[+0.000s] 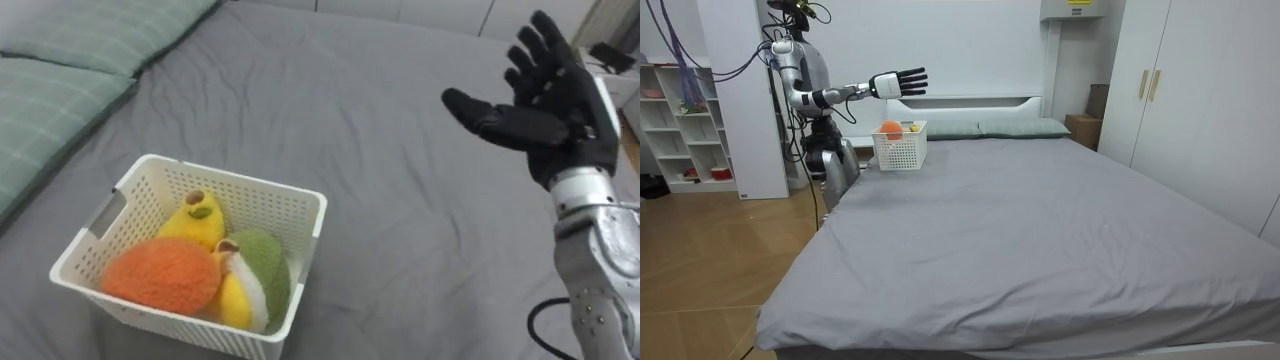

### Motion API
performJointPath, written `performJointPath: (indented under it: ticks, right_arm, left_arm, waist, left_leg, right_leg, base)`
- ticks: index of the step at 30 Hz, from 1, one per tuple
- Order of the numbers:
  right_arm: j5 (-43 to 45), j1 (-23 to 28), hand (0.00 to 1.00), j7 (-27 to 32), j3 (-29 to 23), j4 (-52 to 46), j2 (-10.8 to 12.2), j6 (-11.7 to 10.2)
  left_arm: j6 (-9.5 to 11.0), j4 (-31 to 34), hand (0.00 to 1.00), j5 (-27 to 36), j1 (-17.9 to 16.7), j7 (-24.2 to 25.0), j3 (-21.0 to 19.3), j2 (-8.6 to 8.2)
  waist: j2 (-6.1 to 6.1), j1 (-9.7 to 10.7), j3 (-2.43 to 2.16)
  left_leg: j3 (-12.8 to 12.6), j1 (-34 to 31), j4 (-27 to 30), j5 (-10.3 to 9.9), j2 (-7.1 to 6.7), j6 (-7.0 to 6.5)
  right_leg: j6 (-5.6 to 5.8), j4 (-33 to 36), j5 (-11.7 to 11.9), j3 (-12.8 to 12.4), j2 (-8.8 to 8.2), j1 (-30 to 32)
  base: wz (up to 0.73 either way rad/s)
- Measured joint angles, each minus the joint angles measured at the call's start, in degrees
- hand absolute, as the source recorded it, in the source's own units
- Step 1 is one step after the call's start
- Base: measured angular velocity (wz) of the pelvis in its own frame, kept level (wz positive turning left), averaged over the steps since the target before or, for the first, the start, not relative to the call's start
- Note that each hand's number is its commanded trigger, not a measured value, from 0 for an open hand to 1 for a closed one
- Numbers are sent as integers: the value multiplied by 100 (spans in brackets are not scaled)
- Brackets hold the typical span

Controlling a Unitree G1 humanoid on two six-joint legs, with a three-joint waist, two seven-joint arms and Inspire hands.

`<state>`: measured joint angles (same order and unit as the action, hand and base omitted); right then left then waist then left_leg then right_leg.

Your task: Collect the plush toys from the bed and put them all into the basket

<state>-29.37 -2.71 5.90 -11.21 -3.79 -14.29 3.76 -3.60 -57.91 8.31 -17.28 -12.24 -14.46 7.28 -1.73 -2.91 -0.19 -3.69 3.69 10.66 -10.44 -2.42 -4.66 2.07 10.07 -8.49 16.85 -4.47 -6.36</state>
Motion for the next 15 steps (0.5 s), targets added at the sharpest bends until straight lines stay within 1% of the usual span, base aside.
performJointPath:
  ticks: [1, 2, 4, 6, 7, 8, 9, 11, 12, 13, 15]
  right_arm:
    - [-121, 1, 0, 122, -102, 140, -15, 1]
    - [-260, 15, 0, 242, -205, 206, -15, -2]
    - [-457, 117, 0, 415, -366, 279, -15, -8]
    - [-791, 247, 0, 605, -500, 307, -16, -28]
    - [-1019, 315, 0, 684, -566, 425, -18, -89]
    - [-1255, 411, 0, 773, -609, 575, -28, -131]
    - [-1378, 473, 0, 815, -628, 627, -28, -131]
    - [-1727, 772, 0, 989, -709, 871, -27, -131]
    - [-1865, 823, 0, 1022, -710, 988, -27, -142]
    - [-2015, 911, 0, 1036, -707, 1310, -21, -174]
    - [-2017, 1115, 0, 1046, -705, 1797, -1, -184]
  left_arm:
    - [10, 35, 0, 4, 14, 6, 4, -5]
    - [40, 62, 0, 24, -13, 7, -1, -1]
    - [61, 93, 0, 15, 1, 7, -1, 13]
    - [71, 128, 0, 15, 16, 7, 0, 14]
    - [76, 133, 0, 21, 27, 7, 13, 11]
    - [77, 135, 0, 38, 29, 6, 30, 5]
    - [76, 135, 0, 67, 26, 4, 49, 6]
    - [41, 162, 0, 130, 30, 1, 82, -1]
    - [35, 172, 0, 152, 38, -3, 112, 6]
    - [32, 168, 0, 245, 27, -11, 124, 11]
    - [33, 174, 0, 289, 26, -11, 133, 4]
  waist:
    - [9, 80, -15]
    - [9, 166, -9]
    - [-13, 266, -8]
    - [-36, 321, -3]
    - [-45, 399, -1]
    - [-69, 452, -10]
    - [-73, 463, -6]
    - [-60, 495, 3]
    - [-56, 523, 5]
    - [-54, 568, 7]
    - [-43, 568, 16]
  left_leg:
    - [-107, 14, -34, -3, 19, 2]
    - [-166, 15, -49, -3, 31, 2]
    - [-228, 57, -95, -6, 43, 5]
    - [-281, 83, -124, -17, 60, 20]
    - [-319, 94, -138, -22, 71, 25]
    - [-356, 100, -144, -31, 82, 28]
    - [-363, 100, -147, -32, 84, 29]
    - [-403, 100, -173, -34, 86, 28]
    - [-406, 106, -179, -35, 86, 27]
    - [-408, 116, -184, -35, 86, 27]
    - [-407, 111, -186, -37, 86, 27]
  right_leg:
    - [-10, 18, 6, -115, 19, 57]
    - [-15, 35, 10, -161, 26, 92]
    - [-16, 46, 11, -234, 41, 101]
    - [-17, 53, 11, -287, 59, 119]
    - [-19, 46, 13, -311, 70, 123]
    - [-20, 44, 13, -344, 81, 136]
    - [-20, 44, 13, -351, 84, 139]
    - [-20, 35, 13, -407, 90, 166]
    - [-20, 31, 13, -413, 92, 166]
    - [-20, 33, 13, -428, 92, 164]
    - [-21, 31, 13, -453, 96, 169]
  base:
    - [-37]
    - [-35]
    - [-22]
    - [-20]
    - [-14]
    - [-13]
    - [-11]
    - [-9]
    - [-5]
    - [0]
    - [0]
